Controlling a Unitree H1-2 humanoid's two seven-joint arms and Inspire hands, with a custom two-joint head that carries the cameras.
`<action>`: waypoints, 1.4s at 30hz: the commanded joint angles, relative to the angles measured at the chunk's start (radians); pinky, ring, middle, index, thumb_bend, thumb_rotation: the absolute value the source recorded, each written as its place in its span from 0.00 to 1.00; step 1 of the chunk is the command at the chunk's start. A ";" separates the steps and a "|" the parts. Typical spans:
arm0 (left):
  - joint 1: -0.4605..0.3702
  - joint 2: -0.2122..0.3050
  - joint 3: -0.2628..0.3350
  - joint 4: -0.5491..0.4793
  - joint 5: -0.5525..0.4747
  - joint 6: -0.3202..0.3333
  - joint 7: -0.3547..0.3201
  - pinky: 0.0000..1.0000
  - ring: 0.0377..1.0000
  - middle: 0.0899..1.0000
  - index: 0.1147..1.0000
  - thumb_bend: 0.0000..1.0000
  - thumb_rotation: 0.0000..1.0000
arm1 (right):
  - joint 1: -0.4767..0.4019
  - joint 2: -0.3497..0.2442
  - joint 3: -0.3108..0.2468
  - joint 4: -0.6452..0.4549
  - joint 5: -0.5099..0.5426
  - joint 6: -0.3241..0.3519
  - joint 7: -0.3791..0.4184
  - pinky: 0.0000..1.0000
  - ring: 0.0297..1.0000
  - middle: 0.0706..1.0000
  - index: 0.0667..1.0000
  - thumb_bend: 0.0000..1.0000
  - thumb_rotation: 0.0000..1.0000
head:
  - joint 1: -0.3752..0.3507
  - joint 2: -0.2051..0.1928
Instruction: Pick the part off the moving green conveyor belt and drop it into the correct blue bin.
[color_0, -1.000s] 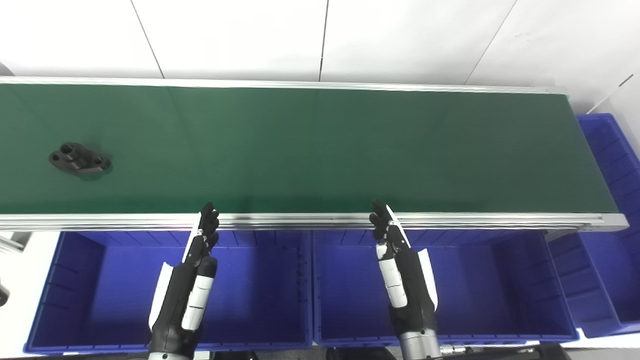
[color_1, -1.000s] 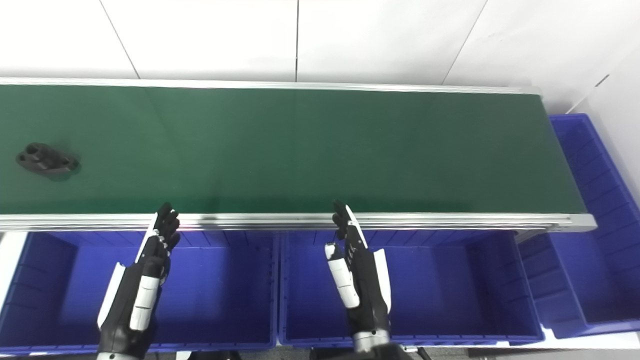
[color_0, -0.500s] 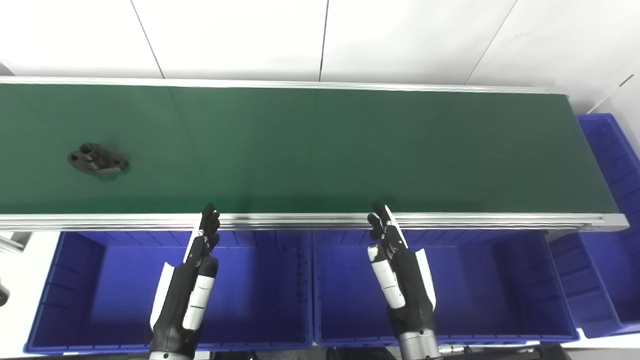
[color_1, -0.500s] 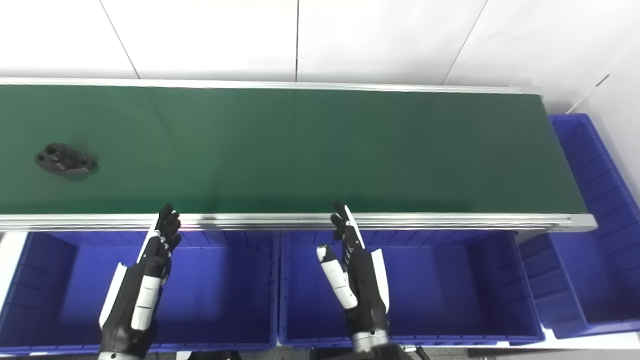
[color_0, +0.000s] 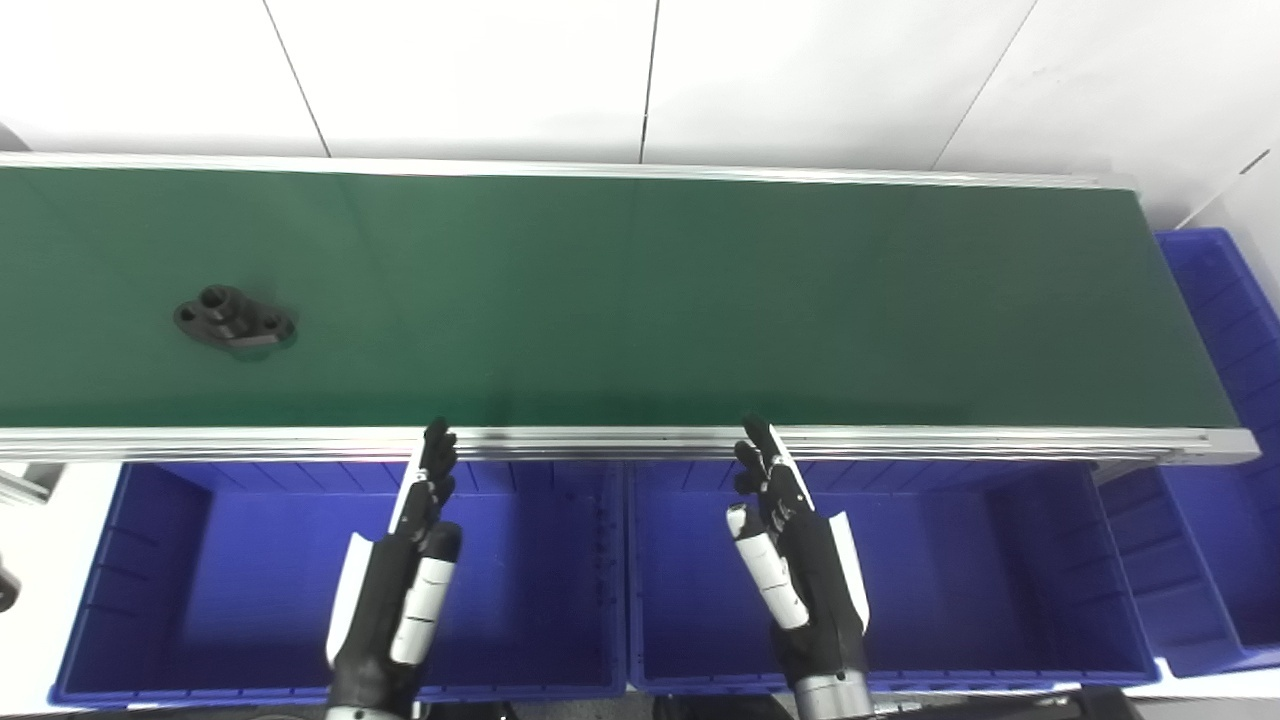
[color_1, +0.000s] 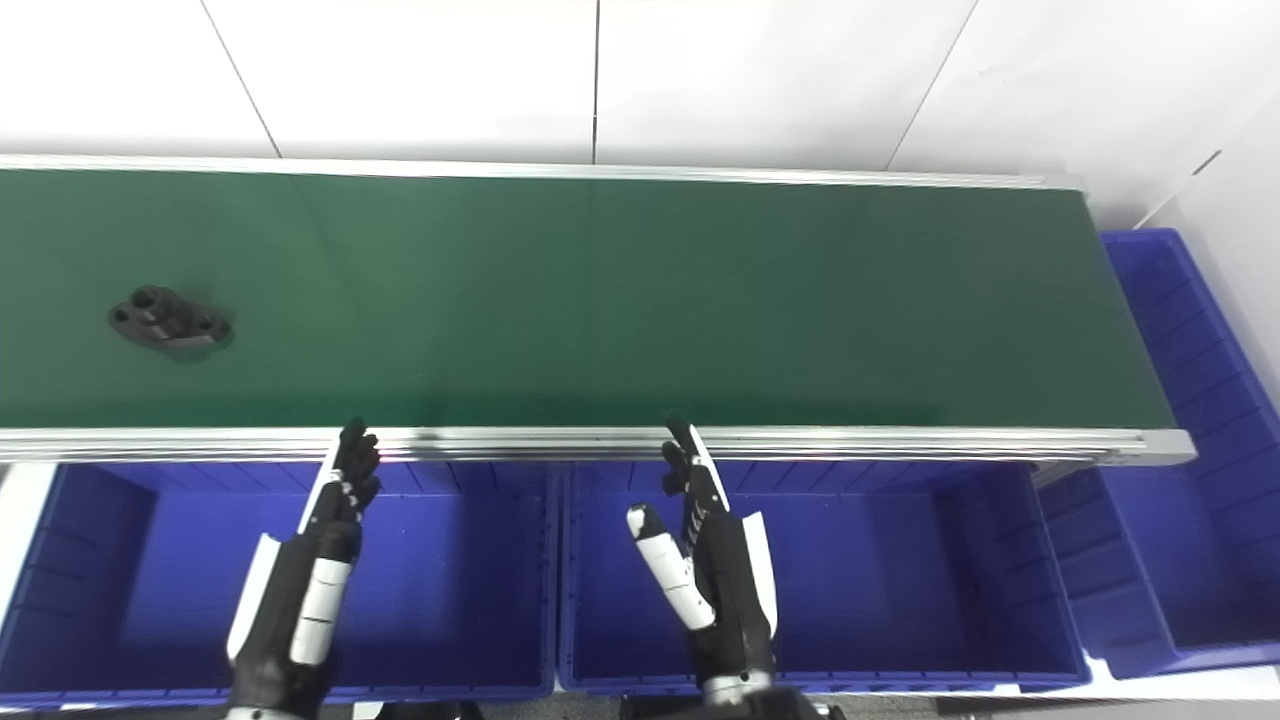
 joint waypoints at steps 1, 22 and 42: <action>-0.002 -0.013 -0.009 0.004 0.026 -0.067 0.023 0.96 0.97 1.00 1.00 0.56 0.97 | 0.004 -0.005 -0.013 0.002 0.012 -0.084 0.017 0.99 0.97 0.98 0.95 0.83 0.78 | 0.022 -0.024; -0.041 -0.084 -0.058 0.141 0.076 -0.116 0.092 0.88 0.92 1.00 1.00 0.50 0.82 | -0.036 -0.028 -0.125 0.028 -0.140 -0.093 0.007 0.77 0.85 0.94 0.95 0.66 0.78 | 0.160 -0.131; -0.098 -0.073 -0.048 0.214 0.069 -0.154 0.100 0.86 0.92 0.99 1.00 0.51 0.80 | -0.155 -0.021 -0.204 -0.047 -0.441 -0.036 -0.041 0.57 0.70 0.77 0.84 0.76 0.52 | 0.120 -0.177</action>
